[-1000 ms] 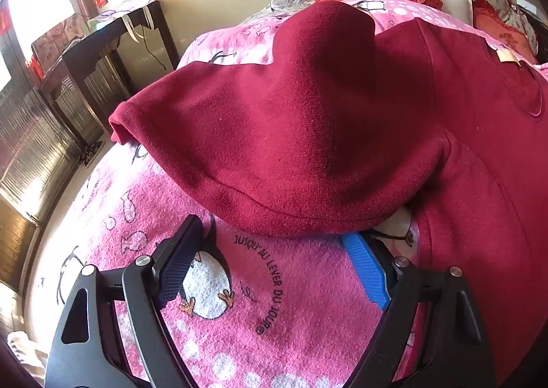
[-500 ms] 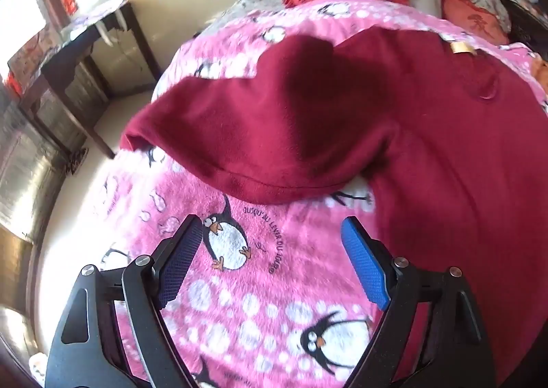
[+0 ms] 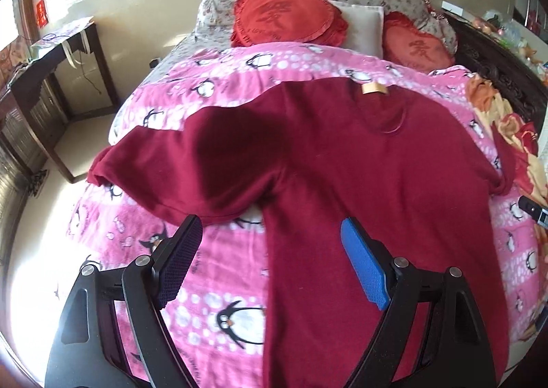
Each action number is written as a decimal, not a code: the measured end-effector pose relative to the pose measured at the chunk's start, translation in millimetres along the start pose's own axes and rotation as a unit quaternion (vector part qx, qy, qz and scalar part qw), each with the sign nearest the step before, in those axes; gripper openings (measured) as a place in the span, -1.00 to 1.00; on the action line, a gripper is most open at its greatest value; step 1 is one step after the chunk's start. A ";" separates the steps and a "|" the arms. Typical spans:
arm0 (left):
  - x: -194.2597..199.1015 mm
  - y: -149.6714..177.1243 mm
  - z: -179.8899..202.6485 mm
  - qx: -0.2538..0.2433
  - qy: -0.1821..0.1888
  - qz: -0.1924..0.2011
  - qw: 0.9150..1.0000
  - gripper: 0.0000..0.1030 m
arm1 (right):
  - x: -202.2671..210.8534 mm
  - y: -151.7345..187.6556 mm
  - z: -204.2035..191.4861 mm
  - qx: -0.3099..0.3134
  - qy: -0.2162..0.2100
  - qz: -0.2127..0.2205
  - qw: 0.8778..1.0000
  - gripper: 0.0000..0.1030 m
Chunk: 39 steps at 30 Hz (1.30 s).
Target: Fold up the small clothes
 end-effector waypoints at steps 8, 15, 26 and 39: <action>12.0 -0.8 30.4 -0.017 0.016 0.015 1.000 0.62 | 18.8 7.0 -71.0 0.061 -0.038 -0.011 0.997 0.99; 13.1 -1.7 40.6 -0.016 0.018 0.021 0.999 0.62 | 32.2 13.6 -116.1 0.070 -0.105 -0.030 0.992 0.99; 1.4 0.6 38.8 -0.002 0.012 0.008 1.000 0.62 | 13.9 14.1 -150.6 0.084 -0.111 -0.025 0.990 0.99; -14.4 -1.9 34.9 0.006 0.008 0.003 1.000 0.62 | -15.8 14.4 -160.6 0.103 -0.097 -0.036 0.989 0.99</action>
Point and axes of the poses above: each gripper's, at about its wrist camera, not at the fingertips, and x roughly against the way its jaws point, z to its right, y to its underside, the point moved 1 cm from there along -x, roughly the way its jaws point, and after that the axes turned 14 degrees about -y, right-handed, at the moved point
